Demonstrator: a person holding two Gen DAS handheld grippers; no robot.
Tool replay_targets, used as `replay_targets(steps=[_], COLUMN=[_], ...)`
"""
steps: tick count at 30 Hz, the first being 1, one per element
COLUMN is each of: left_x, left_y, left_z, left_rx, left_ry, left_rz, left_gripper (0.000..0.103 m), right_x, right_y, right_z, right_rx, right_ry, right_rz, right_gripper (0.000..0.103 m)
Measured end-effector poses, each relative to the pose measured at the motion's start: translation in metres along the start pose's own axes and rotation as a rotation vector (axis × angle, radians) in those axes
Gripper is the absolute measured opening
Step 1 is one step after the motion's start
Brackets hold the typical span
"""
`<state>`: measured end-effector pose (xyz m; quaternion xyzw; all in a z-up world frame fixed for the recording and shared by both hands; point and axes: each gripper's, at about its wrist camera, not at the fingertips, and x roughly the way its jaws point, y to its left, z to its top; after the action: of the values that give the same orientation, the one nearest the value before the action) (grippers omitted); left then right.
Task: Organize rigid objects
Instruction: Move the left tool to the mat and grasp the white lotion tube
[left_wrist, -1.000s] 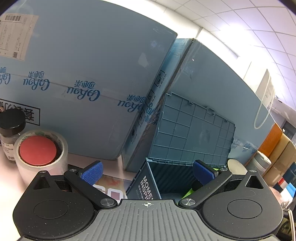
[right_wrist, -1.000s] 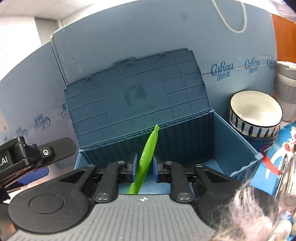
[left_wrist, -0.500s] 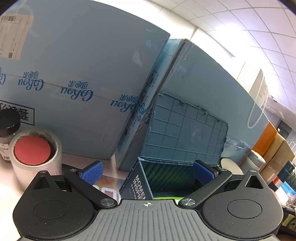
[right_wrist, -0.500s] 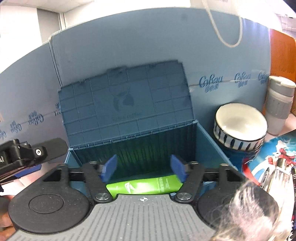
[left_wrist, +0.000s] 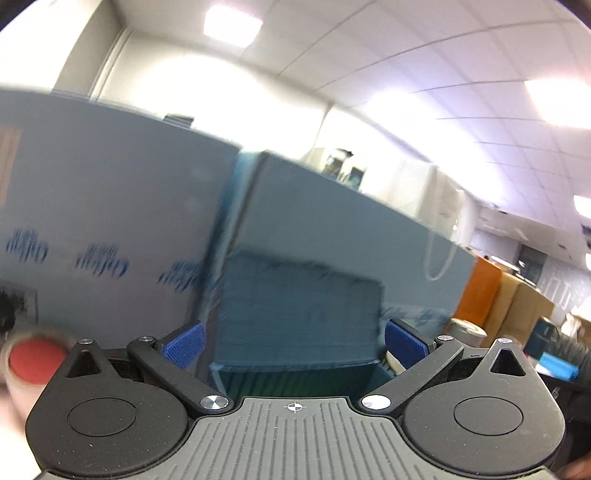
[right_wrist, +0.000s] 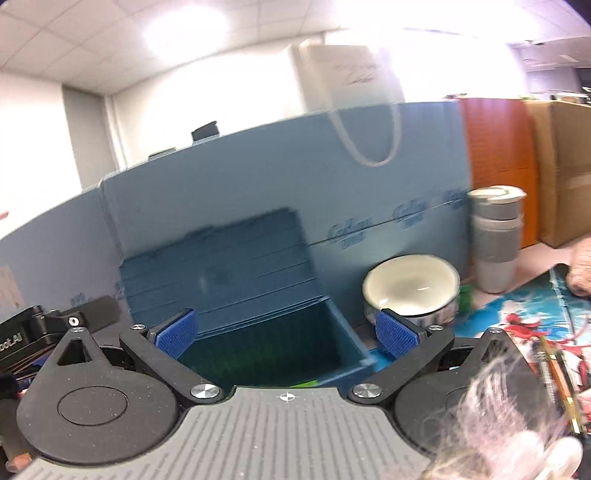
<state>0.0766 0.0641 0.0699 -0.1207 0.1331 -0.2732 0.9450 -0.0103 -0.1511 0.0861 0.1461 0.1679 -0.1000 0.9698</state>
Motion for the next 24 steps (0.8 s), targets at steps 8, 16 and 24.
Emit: replay_targets(steps=[8, 16, 24], left_x=[0.0, 0.008, 0.022], left_y=[-0.046, -0.094, -0.13], left_z=[-0.009, -0.03, -0.055], left_rx=[0.204, 0.309, 0.301], left_ry=[0.025, 0.225, 0.348], left_rz=[-0.071, -0.163, -0.282], left_gripper=[0.103, 0.103, 0.103], right_x=[-0.046, -0.08, -0.095], right_y=[-0.039, -0.076, -0.122], right_z=[-0.001, -0.013, -0.025], right_rx=[0.0, -0.031, 0.048], right_ry=[-0.099, -0.151, -0.181], right_rz=[-0.074, -0.12, -0.183], right_gripper=[0.103, 0.103, 0.103])
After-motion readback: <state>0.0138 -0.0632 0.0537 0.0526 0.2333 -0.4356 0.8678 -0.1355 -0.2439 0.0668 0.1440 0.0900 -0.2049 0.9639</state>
